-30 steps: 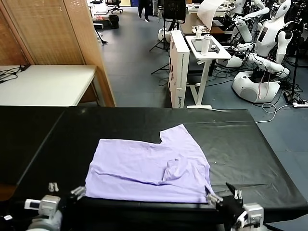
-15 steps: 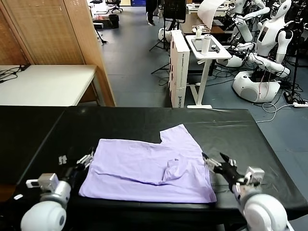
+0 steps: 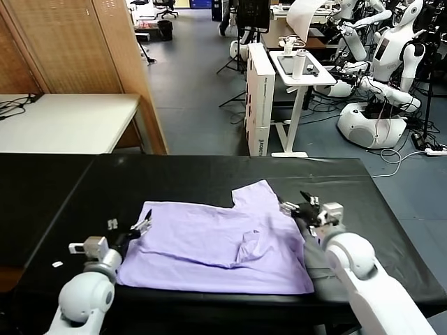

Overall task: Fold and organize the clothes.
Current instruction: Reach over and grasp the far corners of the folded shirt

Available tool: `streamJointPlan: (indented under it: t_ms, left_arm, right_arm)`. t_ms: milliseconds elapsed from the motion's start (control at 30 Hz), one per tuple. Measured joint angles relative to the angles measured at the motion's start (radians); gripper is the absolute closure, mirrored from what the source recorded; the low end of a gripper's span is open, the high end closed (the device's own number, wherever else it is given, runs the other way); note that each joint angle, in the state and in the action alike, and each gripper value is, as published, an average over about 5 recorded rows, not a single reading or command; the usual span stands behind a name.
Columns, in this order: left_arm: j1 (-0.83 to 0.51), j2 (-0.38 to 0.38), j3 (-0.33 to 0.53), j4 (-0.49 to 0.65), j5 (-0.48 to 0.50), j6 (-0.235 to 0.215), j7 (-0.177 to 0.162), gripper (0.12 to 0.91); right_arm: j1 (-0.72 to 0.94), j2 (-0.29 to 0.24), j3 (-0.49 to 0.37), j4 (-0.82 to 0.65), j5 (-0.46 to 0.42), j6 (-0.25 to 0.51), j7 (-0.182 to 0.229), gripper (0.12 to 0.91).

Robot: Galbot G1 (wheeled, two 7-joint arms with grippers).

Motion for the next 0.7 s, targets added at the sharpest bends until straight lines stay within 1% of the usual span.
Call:
streamJointPlan:
  t_ms: [333, 533, 700]
  left_arm:
    - [-0.089, 0.019, 0.038, 0.091, -0.006, 0.002, -0.002, 0.123]
    - [-0.127, 0.019, 0.058, 0.141, 0.007, 0.0, 0.001, 0.123]
    - [-0.146, 0.015, 0.066, 0.168, 0.01, 0.007, 0.0, 0.123]
  right_arm:
    - [0.098, 0.047, -0.075, -0.138, -0.018, 0.008, -0.007, 0.118]
    - [0.13, 0.059, -0.097, -0.184, -0.029, 0.012, -0.011, 0.118]
    - [0.141, 0.068, -0.105, -0.203, -0.025, 0.006, -0.009, 0.118]
